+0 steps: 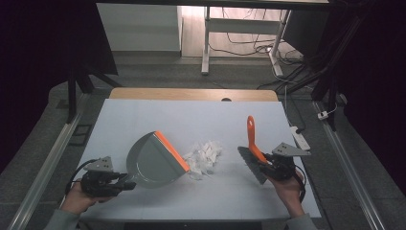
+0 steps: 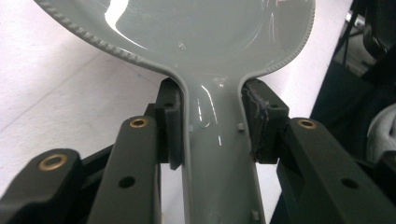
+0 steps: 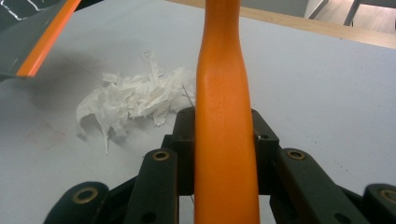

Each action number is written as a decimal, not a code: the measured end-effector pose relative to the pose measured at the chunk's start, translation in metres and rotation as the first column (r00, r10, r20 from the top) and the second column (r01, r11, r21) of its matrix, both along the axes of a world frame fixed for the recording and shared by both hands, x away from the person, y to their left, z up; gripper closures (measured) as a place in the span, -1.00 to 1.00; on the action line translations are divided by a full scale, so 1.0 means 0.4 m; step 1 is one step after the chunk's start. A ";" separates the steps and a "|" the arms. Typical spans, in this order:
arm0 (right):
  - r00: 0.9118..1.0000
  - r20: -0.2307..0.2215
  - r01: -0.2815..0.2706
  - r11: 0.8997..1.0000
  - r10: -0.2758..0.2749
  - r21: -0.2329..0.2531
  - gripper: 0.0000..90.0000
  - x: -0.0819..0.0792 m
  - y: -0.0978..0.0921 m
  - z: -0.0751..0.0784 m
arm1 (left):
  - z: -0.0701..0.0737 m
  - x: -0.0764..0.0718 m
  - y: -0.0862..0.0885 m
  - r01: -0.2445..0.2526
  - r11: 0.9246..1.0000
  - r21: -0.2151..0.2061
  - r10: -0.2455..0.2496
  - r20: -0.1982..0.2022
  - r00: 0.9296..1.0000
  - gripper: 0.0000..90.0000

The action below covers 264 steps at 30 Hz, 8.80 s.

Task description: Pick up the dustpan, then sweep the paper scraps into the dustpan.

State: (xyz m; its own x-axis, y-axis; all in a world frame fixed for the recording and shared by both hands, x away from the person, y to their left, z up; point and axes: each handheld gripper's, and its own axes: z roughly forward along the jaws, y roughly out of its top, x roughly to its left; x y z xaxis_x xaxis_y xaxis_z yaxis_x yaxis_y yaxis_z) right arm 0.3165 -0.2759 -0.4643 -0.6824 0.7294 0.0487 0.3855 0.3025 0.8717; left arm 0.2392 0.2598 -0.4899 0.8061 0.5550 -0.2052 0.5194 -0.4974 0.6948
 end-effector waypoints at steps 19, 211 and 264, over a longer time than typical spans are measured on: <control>1.000 0.007 0.008 1.000 -0.008 -0.003 0.56 0.006 0.013 -0.002 | -0.016 -0.008 -0.009 0.093 0.994 0.056 -0.090 -0.060 0.994 0.36; 0.948 -0.098 -0.316 0.936 0.304 -0.158 0.56 0.078 0.624 -0.046 | -0.077 0.036 -0.078 0.095 0.995 0.038 -0.084 -0.223 0.971 0.35; 0.970 -0.167 -0.220 0.930 0.177 -0.294 0.57 0.176 0.573 -0.076 | -0.078 0.039 -0.077 0.062 0.997 0.039 -0.051 -0.239 0.970 0.35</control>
State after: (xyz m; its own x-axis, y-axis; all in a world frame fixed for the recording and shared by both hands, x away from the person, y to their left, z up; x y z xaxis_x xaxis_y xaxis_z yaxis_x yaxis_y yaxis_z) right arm 0.3870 -0.0467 -0.4946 -0.8174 0.5736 -0.0541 0.3978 0.6299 0.6671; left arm 0.2550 0.2289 -0.5211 0.7673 0.5236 -0.3704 0.6375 -0.5591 0.5302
